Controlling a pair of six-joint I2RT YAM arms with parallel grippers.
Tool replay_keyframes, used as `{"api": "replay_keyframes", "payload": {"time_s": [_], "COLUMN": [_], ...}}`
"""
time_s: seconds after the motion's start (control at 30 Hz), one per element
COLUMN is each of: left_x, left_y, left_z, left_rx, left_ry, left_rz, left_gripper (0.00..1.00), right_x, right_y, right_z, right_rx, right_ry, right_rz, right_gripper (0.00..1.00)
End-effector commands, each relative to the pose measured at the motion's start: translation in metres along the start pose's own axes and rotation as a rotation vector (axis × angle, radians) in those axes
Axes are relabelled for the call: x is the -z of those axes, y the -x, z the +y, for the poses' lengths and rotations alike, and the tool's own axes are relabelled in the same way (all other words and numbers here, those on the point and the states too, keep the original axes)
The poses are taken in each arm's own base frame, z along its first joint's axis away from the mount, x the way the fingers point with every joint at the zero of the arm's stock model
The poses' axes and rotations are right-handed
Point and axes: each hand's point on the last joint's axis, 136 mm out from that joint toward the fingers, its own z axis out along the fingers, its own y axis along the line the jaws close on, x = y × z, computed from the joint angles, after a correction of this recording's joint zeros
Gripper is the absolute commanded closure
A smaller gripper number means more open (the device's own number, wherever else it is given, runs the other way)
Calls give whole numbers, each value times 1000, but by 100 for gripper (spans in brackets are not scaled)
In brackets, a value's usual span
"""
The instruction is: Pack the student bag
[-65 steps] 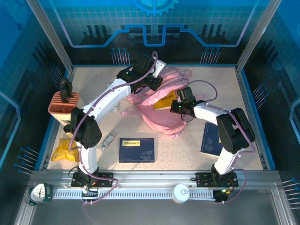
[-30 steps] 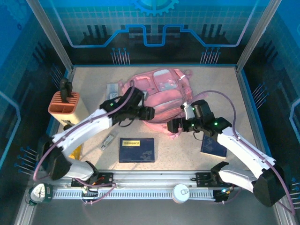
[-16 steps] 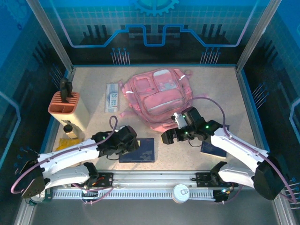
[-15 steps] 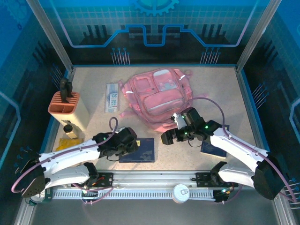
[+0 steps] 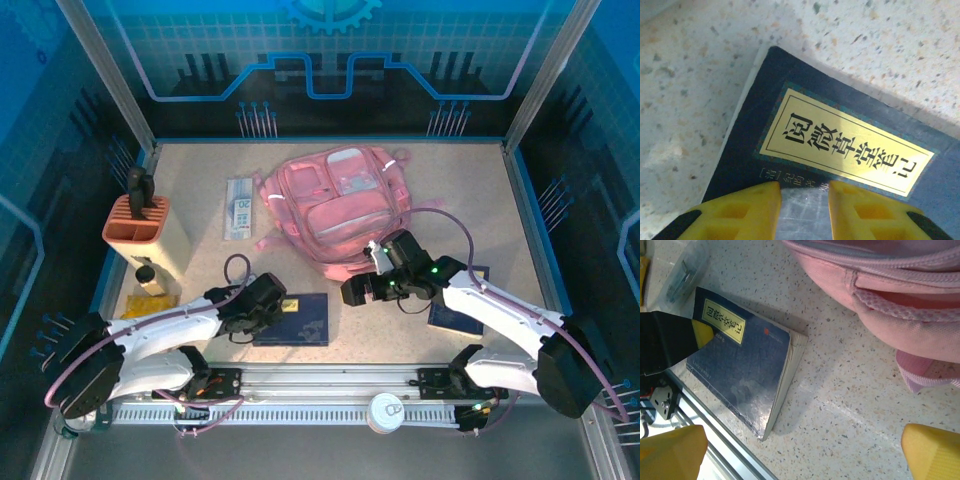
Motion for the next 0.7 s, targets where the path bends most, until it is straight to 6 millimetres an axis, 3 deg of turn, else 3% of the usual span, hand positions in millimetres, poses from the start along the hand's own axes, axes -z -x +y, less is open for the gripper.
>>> {"api": "replay_keyframes", "payload": {"time_s": [0.0,0.2,0.4,0.53,0.67], "left_x": [-7,-19,-21,-8,15], "left_y": [12,35,55,58,61], "left_z": [-3,-36,-86,-109,-105], "left_rx": [-55,-220,-478,-547,-465], "left_ry": [-28,-121,-174,-243,-249], "left_rz": [-25,-30,-8,-17,-35], "left_gripper": [68,67,73,73,71], "right_x": [3,6,3,-3,-11], "right_y": [4,13,17,16,10], "right_z": [3,9,18,30,35], "right_rx": [17,50,53,61,88], "right_ry": [-12,4,36,69,39], "right_rz": [-43,-94,-117,-115,-77], "right_gripper": [0,0,0,0,0]}}
